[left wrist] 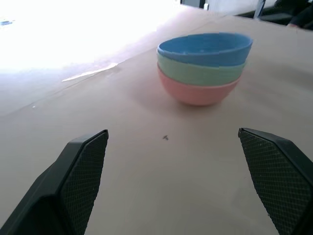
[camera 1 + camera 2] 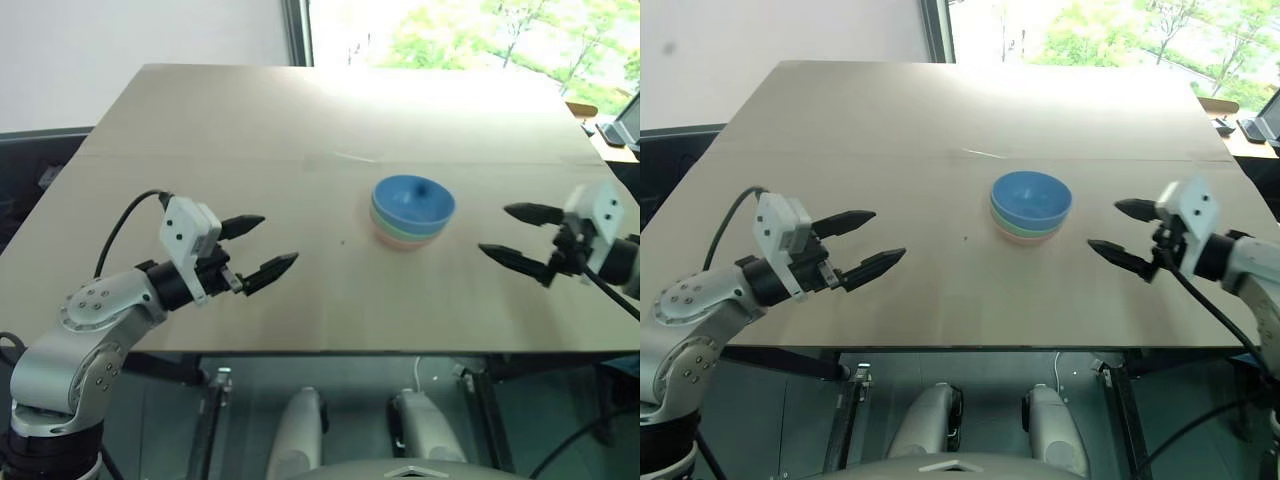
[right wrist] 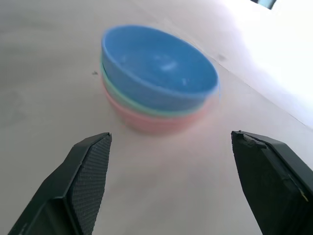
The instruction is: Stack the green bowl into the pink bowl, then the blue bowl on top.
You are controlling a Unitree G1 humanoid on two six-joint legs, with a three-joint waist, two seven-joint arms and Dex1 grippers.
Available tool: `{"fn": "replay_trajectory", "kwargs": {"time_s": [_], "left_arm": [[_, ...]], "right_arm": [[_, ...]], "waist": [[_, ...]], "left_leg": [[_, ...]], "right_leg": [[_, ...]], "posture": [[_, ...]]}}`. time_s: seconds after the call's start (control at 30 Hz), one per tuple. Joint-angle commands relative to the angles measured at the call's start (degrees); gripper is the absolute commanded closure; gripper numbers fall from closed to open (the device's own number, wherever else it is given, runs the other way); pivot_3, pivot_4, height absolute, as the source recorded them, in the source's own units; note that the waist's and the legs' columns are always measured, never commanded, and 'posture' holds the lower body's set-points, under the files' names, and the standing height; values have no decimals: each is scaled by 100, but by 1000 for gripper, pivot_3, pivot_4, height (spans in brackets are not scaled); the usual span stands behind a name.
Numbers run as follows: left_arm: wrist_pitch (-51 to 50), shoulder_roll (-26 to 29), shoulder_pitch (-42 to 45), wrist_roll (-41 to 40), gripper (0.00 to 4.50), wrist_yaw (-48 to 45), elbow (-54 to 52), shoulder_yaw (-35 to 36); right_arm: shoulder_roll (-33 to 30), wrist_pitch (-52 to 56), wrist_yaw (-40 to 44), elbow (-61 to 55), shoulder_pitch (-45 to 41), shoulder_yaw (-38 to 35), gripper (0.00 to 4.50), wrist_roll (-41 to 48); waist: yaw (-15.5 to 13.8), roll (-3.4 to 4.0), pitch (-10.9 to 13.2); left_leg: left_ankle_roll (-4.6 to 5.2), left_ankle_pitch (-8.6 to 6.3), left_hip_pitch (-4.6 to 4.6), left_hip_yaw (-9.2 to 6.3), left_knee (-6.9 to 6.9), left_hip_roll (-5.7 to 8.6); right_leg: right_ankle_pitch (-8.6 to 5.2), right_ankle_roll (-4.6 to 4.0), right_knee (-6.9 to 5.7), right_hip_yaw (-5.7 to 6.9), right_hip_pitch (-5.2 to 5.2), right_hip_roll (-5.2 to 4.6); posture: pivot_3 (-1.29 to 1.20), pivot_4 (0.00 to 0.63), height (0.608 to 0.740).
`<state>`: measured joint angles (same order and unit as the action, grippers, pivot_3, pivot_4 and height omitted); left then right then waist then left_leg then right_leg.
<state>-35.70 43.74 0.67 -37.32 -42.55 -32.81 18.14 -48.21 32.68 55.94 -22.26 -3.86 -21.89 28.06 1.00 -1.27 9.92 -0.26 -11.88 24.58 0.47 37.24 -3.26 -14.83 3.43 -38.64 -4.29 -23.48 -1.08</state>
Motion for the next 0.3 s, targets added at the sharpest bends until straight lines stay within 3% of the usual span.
{"fn": "replay_trajectory", "kwargs": {"time_s": [0.03, 0.3], "left_arm": [[15, 141, 28, -265, 0, -249, 54, 266], [-239, 448, 97, -591, 0, -576, 258, 327]], "right_arm": [[-179, -183, 212, -59, 299, -614, 194, 214], [-159, -429, 60, -210, 606, -903, 194, 236]], "waist": [[0, 0, 0], [-7, 0, 0]], "left_leg": [[0, 0, 0, 0, 0, 0], [0, 0, 2, 1, 1, 0]], "right_leg": [[0, 0, -1, 0, 0, 0], [-1, 1, 2, -1, 0, 0]], "posture": [[0, 150, 740], [0, 150, 740]]}}
